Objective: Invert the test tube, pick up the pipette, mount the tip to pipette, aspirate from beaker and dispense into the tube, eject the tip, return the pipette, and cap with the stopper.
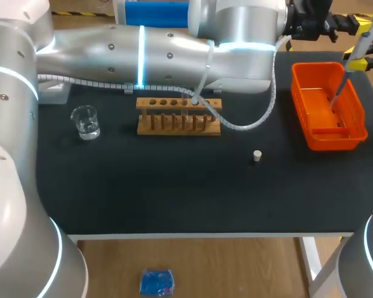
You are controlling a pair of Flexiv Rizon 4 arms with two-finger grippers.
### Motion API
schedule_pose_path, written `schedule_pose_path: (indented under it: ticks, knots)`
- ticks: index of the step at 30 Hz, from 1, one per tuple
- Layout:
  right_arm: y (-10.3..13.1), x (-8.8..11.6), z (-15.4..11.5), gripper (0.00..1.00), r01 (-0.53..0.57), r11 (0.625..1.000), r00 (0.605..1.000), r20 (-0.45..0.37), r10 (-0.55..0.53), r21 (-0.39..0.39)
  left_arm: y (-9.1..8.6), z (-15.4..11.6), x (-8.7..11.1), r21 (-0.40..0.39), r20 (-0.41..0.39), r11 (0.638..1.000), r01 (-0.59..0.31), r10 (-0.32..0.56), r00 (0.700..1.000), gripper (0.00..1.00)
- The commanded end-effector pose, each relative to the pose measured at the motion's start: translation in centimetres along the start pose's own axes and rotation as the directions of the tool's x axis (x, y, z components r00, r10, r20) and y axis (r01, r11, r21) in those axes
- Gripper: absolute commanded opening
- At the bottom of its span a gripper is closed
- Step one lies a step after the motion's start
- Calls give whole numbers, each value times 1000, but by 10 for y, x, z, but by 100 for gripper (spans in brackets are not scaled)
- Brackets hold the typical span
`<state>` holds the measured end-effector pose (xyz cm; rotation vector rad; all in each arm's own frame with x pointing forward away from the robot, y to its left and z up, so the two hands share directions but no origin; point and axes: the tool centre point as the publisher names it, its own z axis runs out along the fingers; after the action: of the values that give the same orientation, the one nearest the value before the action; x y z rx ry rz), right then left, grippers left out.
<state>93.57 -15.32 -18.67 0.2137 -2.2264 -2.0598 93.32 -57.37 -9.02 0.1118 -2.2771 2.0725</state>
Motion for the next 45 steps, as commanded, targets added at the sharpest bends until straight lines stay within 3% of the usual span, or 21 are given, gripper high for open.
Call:
schedule_pose_path:
  ticks: [1, 13, 25, 26, 27, 36, 45]
  knots:
    - [6, -2, -2, 0, 0, 1000, 1000, -6, 0, 2, 13, 5, 0, 8, 9, 1000, 2, -2, 1000, 0]
    - [6, -2, -2, 0, 0, 1000, 1000, -6, 0, 2, 17, 3, 0, 20, 30, 1000, 8, -9, 1000, 0]
    - [6, -2, -2, 0, 0, 1000, 1000, -6, 0, 2, -19, -13, -5, 22, 71, 999, -43, 41, 997, 0]
    - [6, -2, -2, 0, 0, 1000, 1000, -6, 0, 2, -22, -13, -5, 19, 69, 999, -47, 46, 997, 36]
    - [6, -2, -2, 0, 0, 1000, 1000, -6, 0, 2, -24, -14, -5, 15, 67, 999, -48, 47, 997, 97]
    - [6, -2, -2, 0, 0, 1000, 1000, -6, 0, 2, -40, -34, -4, -36, 76, 997, -73, 76, 994, 100]
    - [6, -2, -2, 0, 0, 1000, 1000, -6, 0, 2, -39, -88, 8, -101, 92, 990, -99, 108, 990, 100]
